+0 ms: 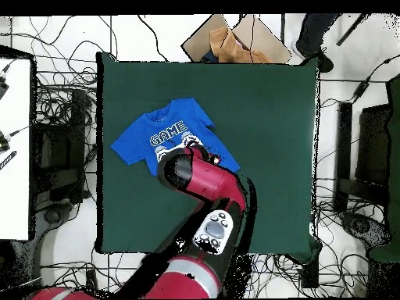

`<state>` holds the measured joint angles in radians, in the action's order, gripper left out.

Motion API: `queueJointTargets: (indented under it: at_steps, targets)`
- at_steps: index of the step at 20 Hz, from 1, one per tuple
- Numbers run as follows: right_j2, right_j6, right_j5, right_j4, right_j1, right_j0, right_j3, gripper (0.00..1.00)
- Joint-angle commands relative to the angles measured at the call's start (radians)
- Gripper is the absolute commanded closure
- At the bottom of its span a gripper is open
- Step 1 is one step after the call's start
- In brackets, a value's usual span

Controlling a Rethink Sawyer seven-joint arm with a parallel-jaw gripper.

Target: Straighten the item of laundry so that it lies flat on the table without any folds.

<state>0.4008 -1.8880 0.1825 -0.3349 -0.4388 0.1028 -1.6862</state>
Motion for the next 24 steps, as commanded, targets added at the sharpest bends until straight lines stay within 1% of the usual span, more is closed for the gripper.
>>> queueJointTargets:
  at_steps: [1,4,8,11,13,15,18,19,22,24]
  targets:
    - [-0.165,-0.121,-0.100,0.068,0.050,-0.048,-0.061,0.00]
    - [-0.169,-0.104,-0.087,0.093,0.051,-0.059,-0.048,0.00]
    - [-0.167,-0.073,-0.040,0.130,0.038,-0.068,-0.040,0.00]
    - [-0.205,-0.044,-0.027,0.165,0.045,-0.101,-0.037,0.00]
    - [-0.274,-0.024,-0.019,0.190,0.049,-0.156,-0.052,0.00]
    - [-0.301,-0.026,-0.025,0.210,0.053,-0.173,-0.058,0.00]
    - [-0.308,-0.034,-0.018,0.234,0.068,-0.176,-0.046,0.00]
    - [-0.318,-0.033,-0.022,0.244,0.077,-0.186,-0.042,0.00]
    - [-0.355,-0.030,-0.117,0.304,0.131,-0.238,-0.024,0.00]
    - [-0.348,-0.038,-0.169,0.333,0.172,-0.245,0.008,0.00]
